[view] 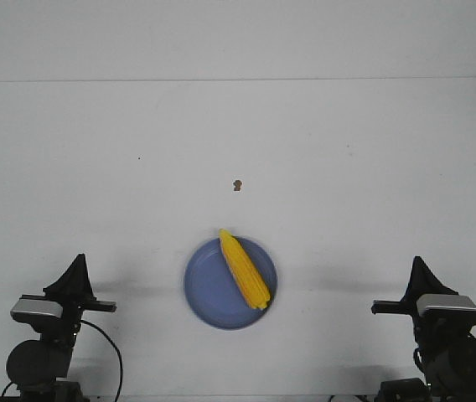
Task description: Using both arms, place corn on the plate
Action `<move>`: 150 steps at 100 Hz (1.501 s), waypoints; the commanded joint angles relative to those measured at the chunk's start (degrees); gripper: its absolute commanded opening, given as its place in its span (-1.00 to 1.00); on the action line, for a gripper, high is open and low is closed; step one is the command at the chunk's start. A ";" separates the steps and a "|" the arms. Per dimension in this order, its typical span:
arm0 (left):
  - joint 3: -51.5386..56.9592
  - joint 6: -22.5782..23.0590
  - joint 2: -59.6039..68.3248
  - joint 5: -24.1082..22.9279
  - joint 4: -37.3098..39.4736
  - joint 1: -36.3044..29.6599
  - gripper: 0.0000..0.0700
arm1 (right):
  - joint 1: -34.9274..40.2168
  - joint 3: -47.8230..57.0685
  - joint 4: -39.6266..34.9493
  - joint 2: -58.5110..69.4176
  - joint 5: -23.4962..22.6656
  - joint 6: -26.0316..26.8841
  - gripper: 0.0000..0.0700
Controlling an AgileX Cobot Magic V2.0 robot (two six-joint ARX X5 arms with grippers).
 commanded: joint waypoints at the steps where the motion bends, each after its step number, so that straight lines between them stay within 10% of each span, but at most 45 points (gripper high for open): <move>1: -1.14 -0.15 -0.11 -0.26 0.61 0.02 -0.97 | -0.57 -1.77 2.60 -1.66 0.20 -0.76 -0.99; 106: -1.14 -0.15 -0.11 -0.26 0.52 0.02 -0.97 | -1.36 -27.19 32.59 -7.54 -3.26 -0.52 -0.99; 150: -1.14 -0.15 -0.11 -0.26 0.52 0.02 -0.97 | -1.36 -27.54 33.07 -7.54 -3.23 -0.59 -0.99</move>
